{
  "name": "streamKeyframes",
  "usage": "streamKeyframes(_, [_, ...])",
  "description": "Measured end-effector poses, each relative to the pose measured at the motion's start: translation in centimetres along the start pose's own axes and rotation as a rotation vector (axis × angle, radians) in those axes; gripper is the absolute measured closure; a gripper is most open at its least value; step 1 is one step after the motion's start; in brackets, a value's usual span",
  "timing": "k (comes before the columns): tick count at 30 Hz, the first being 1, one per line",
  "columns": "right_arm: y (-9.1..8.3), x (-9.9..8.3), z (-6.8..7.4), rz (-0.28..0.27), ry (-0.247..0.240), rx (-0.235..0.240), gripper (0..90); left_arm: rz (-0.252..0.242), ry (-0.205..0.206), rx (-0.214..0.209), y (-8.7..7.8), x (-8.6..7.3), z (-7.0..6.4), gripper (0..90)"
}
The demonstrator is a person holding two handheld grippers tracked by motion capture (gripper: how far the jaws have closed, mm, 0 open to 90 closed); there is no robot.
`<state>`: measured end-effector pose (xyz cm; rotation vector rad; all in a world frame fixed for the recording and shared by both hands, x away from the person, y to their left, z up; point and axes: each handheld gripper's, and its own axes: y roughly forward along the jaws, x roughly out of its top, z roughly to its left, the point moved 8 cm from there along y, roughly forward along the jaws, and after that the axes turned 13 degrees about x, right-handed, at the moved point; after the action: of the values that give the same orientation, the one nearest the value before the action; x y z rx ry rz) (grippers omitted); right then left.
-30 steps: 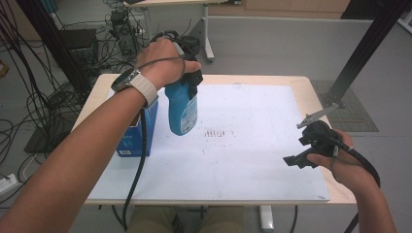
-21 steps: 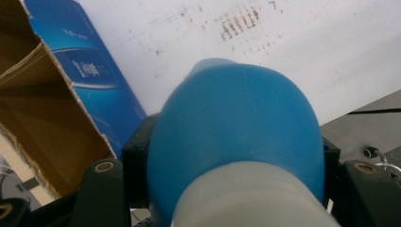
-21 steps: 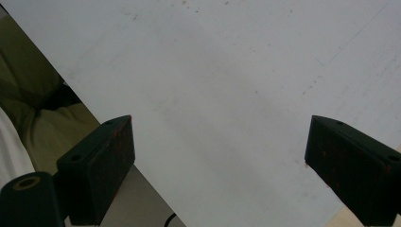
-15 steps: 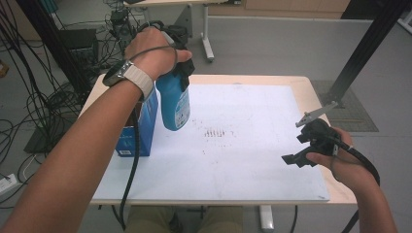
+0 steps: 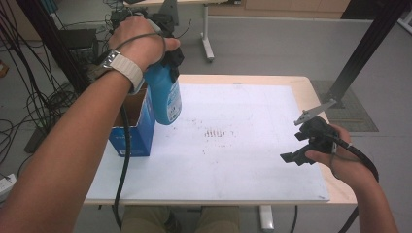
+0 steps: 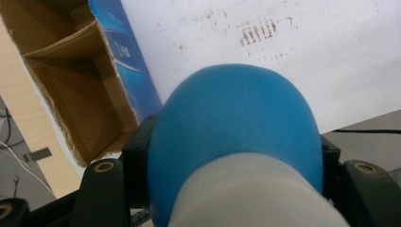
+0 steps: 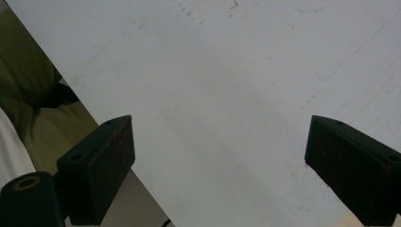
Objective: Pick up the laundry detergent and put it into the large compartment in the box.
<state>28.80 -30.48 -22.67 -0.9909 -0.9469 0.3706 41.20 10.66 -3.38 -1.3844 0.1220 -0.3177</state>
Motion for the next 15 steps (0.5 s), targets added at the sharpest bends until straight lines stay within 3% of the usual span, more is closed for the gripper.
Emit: streamKeyframes(15, [0.6, 1.1, -0.6, 0.009, -0.018, 0.012, 9.1, 0.002, -0.076, 0.004, -1.5, -0.6, 3.2, 38.4])
